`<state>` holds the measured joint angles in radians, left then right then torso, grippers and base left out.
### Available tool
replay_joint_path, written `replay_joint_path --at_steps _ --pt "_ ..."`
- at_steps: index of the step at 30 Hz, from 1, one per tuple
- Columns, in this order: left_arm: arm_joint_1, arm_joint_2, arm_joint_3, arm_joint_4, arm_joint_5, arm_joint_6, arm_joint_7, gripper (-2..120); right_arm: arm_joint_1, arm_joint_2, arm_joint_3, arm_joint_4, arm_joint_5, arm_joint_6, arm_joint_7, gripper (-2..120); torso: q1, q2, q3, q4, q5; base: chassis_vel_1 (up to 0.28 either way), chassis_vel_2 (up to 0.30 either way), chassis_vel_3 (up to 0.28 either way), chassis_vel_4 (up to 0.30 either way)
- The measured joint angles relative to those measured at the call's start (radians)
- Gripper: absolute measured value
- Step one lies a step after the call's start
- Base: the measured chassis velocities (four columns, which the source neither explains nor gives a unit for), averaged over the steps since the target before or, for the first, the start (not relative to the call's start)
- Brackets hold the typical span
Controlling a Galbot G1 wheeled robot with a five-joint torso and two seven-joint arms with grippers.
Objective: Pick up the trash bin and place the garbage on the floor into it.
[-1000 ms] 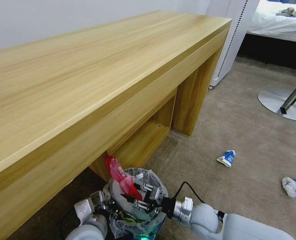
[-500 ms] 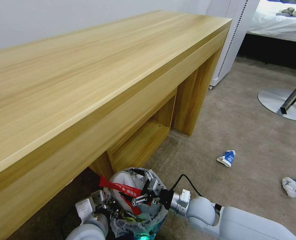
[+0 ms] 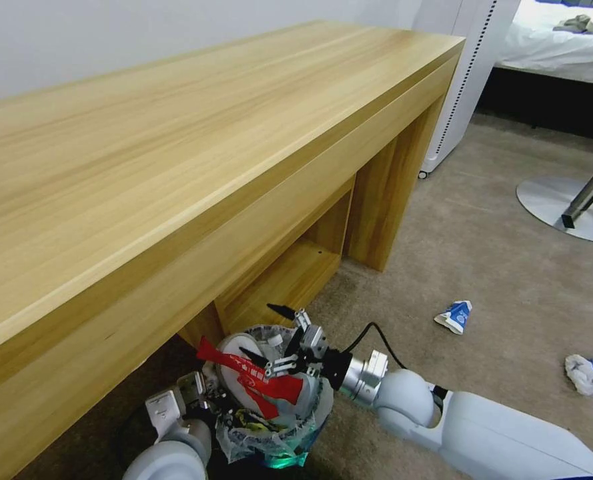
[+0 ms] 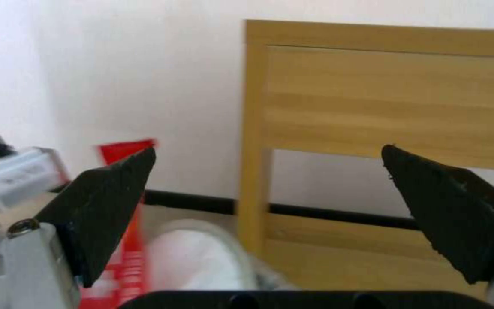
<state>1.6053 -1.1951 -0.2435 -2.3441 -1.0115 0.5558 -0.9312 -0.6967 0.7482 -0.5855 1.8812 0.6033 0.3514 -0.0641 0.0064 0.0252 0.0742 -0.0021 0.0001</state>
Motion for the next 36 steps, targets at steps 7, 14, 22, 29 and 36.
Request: replay_joint_path --at_steps 7,14,22,29,36 --pt "0.011 -0.004 -0.001 -0.008 0.013 0.007 0.010 0 -0.049 -0.021 0.086 0.010 -0.031 -0.067 0.083 100 0.000 0.000 0.000 0.0000 0.0000 0.000 0.000 0.000 0.000" --pt "0.036 0.004 0.004 -0.019 0.051 0.027 0.037 0 -0.176 -0.051 0.320 0.073 -0.002 -0.156 0.185 100 0.000 0.000 0.000 0.0000 0.0001 0.000 0.000 0.000 0.000" --pt "0.038 0.011 0.016 -0.019 0.064 0.026 0.058 0 -0.340 -0.075 0.527 0.070 -0.105 -0.213 0.308 100 0.000 0.000 0.000 0.0000 0.0001 0.000 0.000 0.000 0.000" --pt "0.033 0.031 0.035 -0.022 0.073 0.026 0.071 0 -0.476 -0.031 0.716 0.062 -0.146 -0.302 0.404 100 0.000 0.000 0.000 -0.0002 0.0001 0.000 0.000 0.000 0.000" --pt "0.021 0.050 0.054 -0.023 0.074 0.025 0.076 0 -0.578 0.001 0.862 0.078 -0.147 -0.397 0.520 100 0.000 0.000 0.000 0.0001 0.0000 0.000 0.000 0.000 0.000"
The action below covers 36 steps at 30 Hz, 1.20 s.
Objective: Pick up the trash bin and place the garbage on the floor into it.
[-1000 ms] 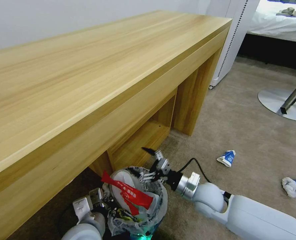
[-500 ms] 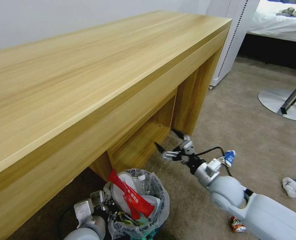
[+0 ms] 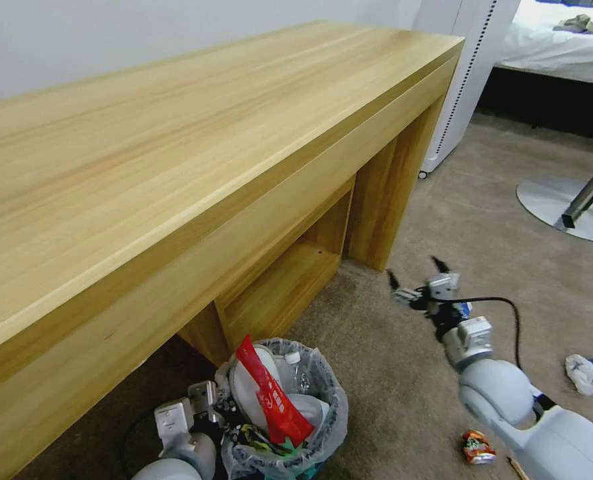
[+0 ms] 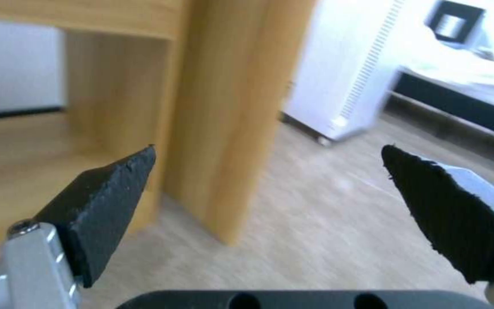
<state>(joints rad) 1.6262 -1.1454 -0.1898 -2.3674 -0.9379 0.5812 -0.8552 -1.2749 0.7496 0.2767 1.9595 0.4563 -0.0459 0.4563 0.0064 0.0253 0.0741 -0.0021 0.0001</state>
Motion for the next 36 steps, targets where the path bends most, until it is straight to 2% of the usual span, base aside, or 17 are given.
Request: replay_joint_path --at_steps 5,12,20,36 --pt "-0.008 0.006 0.009 -0.002 0.000 -0.002 0.002 0 -0.057 0.021 0.062 0.011 -0.001 -0.022 0.014 100 0.000 0.000 0.000 -0.0002 0.0000 0.000 0.000 0.000 0.000" --pt "-0.006 0.004 0.028 0.003 0.027 -0.006 0.012 0 -0.128 0.097 0.135 0.034 -0.028 -0.042 0.033 100 0.000 0.000 0.000 0.0000 0.0000 0.000 0.000 0.000 0.000" --pt "0.016 -0.008 0.034 0.002 0.058 -0.009 0.027 0 -0.151 0.124 0.135 0.025 -0.086 -0.032 0.017 100 0.000 0.000 0.000 0.0000 0.0000 0.000 0.000 0.000 0.000" --pt "0.030 -0.029 0.046 0.015 0.088 -0.008 0.037 0 -0.133 0.114 0.105 -0.009 -0.091 -0.012 0.013 100 0.000 0.000 0.000 0.0001 0.0001 -0.006 -0.007 -0.006 -0.007"
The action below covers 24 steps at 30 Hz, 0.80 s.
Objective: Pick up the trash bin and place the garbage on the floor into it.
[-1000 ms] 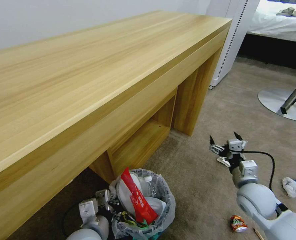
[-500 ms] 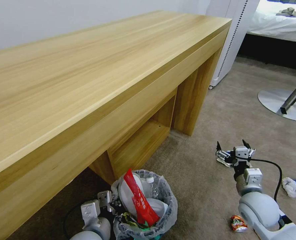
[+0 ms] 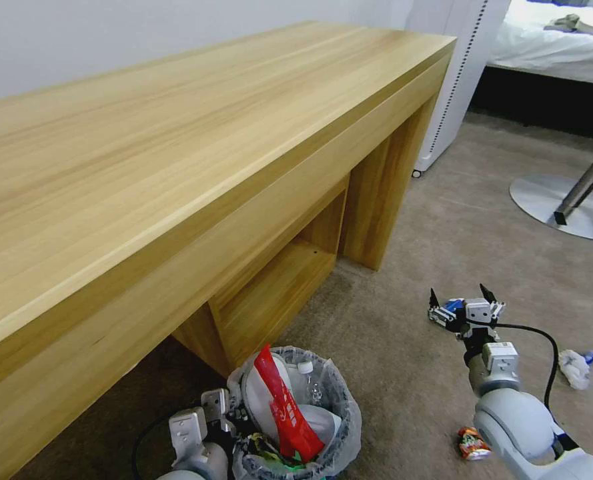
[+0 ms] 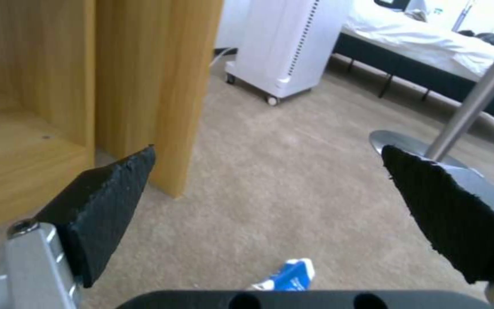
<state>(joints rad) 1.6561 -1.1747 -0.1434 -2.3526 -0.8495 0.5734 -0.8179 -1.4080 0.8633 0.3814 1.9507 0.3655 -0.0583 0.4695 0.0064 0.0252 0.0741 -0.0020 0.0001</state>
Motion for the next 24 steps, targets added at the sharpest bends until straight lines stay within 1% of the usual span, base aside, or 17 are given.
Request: replay_joint_path --at_steps 8,24 --pt "0.002 0.003 -0.001 0.000 0.002 0.000 0.002 0 0.018 -0.020 -0.009 -0.007 0.011 0.004 0.000 100 0.000 0.000 0.000 -0.0001 -0.0001 -0.067 -0.058 -0.082 -0.076" --pt "0.015 0.000 -0.006 -0.001 0.011 0.001 0.005 0 0.066 -0.022 -0.045 -0.038 0.032 0.007 0.004 100 0.000 0.000 0.000 -0.0001 -0.0001 -0.110 -0.118 -0.110 -0.113"
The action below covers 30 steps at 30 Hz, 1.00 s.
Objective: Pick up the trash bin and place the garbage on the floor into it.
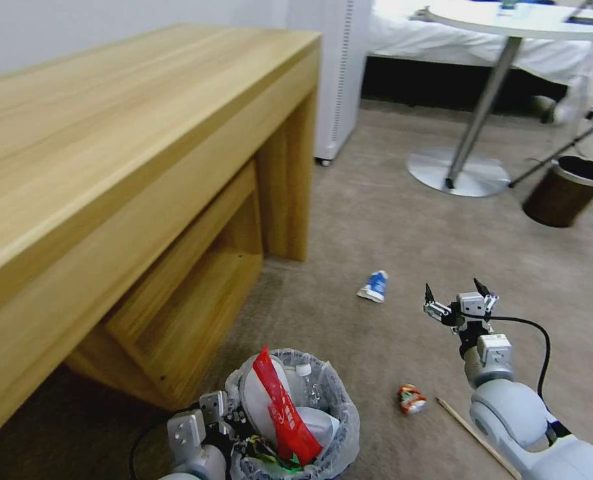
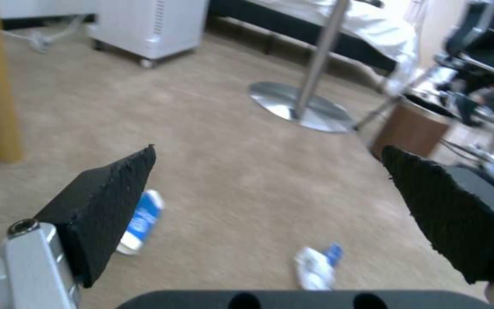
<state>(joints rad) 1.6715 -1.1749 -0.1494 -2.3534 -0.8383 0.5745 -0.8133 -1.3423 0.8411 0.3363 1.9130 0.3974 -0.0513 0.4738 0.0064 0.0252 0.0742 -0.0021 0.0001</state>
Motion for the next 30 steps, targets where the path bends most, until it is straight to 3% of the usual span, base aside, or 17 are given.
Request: replay_joint_path --at_steps 7,30 --pt "0.004 -0.008 0.004 0.000 0.007 0.000 0.007 0 0.006 0.001 -0.002 -0.007 0.004 0.018 0.000 100 0.000 0.000 0.000 -0.0005 0.0000 -0.102 -0.104 -0.111 -0.096" --pt "-0.004 -0.004 0.013 0.002 0.008 0.001 0.004 0 0.011 0.017 0.072 -0.027 0.021 0.008 0.014 100 0.000 0.000 0.000 0.0001 0.0000 0.000 0.000 0.000 0.000"
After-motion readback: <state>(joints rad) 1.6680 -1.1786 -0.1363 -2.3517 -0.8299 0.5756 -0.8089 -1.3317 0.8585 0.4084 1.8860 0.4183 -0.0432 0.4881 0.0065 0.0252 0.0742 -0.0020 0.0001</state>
